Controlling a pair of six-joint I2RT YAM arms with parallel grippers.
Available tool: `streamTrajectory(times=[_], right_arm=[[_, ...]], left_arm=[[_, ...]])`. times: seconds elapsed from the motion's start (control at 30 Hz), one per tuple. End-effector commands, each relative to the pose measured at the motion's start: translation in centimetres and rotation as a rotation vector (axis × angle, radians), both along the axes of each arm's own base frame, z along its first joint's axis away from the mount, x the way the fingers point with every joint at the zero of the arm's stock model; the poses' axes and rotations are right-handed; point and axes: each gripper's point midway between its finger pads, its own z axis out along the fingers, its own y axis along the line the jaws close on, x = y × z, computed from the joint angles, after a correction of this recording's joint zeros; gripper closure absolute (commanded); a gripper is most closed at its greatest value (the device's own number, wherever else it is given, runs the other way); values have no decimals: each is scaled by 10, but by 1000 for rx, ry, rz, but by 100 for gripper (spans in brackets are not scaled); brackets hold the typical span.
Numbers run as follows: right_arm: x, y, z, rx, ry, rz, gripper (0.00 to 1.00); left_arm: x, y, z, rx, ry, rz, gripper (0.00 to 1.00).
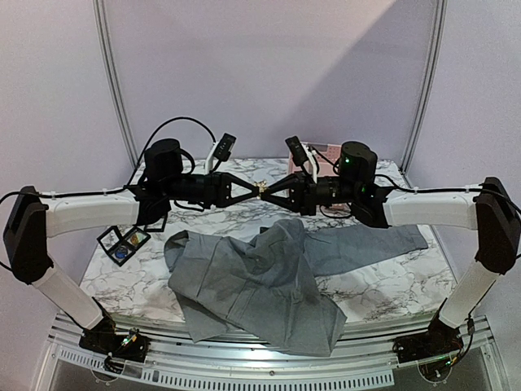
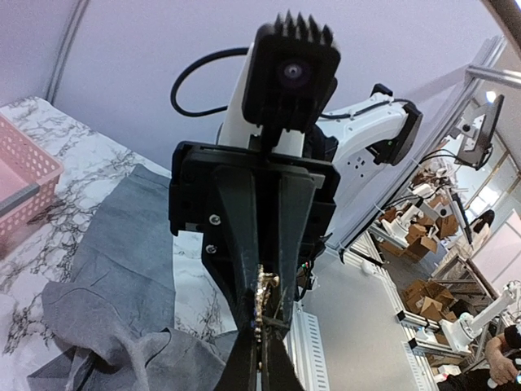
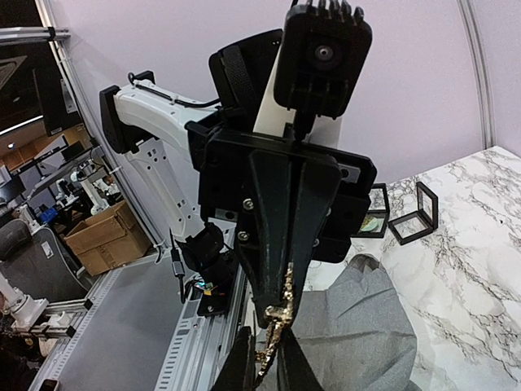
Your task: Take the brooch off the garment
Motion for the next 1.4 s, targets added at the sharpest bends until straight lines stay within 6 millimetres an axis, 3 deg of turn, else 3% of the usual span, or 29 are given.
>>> streamTrajectory(times=[0.0,1.37], right_arm=[[6,3,2,6,-8,1,93],[61,2,-24,-88,166,-210,100]], left_arm=[[-3,1,5,2,-2,4,100],[-8,0,2,44,-39,11,100]])
